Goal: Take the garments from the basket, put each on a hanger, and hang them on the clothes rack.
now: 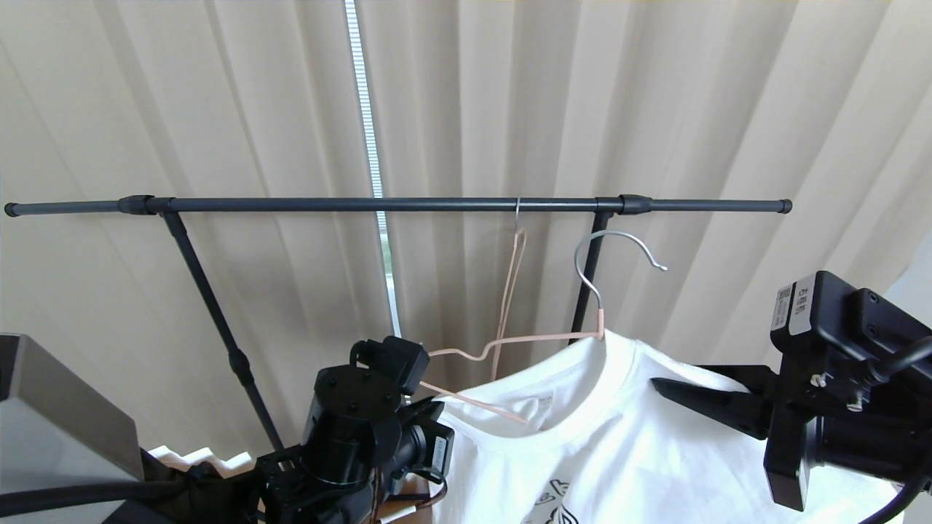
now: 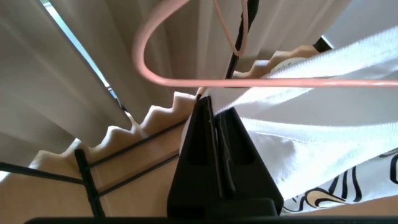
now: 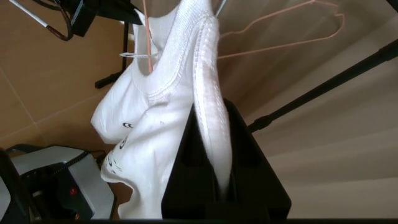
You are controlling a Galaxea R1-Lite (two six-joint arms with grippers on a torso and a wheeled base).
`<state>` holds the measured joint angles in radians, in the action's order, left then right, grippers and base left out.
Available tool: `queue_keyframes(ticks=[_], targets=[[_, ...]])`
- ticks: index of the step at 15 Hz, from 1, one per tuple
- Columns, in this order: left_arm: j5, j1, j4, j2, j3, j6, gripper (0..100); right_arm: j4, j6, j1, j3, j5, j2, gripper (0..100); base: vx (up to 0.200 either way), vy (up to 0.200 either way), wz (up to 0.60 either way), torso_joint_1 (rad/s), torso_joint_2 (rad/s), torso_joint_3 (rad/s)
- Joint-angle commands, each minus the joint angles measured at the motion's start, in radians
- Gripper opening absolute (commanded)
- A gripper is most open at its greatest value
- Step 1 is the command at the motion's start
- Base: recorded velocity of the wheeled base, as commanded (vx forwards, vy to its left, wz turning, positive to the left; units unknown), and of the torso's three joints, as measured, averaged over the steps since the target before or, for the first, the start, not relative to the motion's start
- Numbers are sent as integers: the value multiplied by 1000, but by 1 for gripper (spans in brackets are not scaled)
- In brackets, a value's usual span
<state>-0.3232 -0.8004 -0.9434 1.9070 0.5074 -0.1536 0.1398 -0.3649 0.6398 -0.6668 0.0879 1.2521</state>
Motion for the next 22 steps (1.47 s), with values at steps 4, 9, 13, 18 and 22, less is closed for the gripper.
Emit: queue_keyframes(ticks=[4,9,13,18,22], targets=[[0,43,0,-51,-26,19,0,37,0,-9,35,21,-2,0,0,0,0,0,0,0],[1,89,0,-62,-32,42,0,37,-3,-32,41,20,-7,0,0,0,0,0,0,0],[6,106,0,-63,-23,55,0,37,-28,-49,56,18,-8,0,0,0,0,0,0,0],[7,109,0,-71,-17,80,0,37,-92,-92,69,16,-17,0,0,0,0,0,0,0],[9,130,0,-79,2,118,0,44,-149,-104,87,16,-39,0,0,0,0,0,0,0]])
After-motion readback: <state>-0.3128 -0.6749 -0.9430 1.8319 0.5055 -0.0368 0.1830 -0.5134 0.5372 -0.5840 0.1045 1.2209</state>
